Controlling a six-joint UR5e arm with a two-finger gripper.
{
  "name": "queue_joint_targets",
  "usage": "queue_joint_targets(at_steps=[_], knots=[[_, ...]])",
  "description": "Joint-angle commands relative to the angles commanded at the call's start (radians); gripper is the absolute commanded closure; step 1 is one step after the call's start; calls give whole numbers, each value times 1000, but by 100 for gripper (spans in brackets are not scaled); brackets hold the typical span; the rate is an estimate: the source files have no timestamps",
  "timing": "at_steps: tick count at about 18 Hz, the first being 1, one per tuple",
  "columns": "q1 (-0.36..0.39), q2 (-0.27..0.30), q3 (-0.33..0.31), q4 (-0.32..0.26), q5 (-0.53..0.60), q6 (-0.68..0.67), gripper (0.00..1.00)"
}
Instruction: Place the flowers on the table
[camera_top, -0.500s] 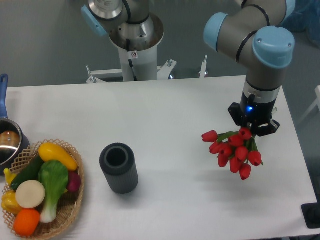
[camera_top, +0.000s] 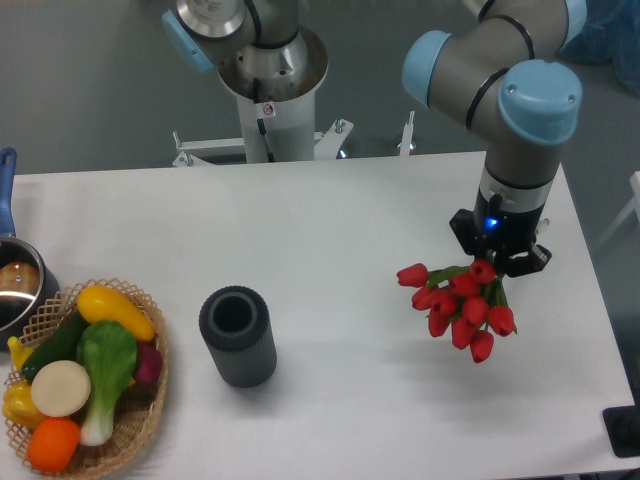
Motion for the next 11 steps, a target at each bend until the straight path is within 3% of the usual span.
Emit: queue_joint_targets(at_steps=[5, 11], knots=[[-49, -51, -28, 6, 3, -2, 100], [-80, -61, -49, 6, 2, -11, 100]])
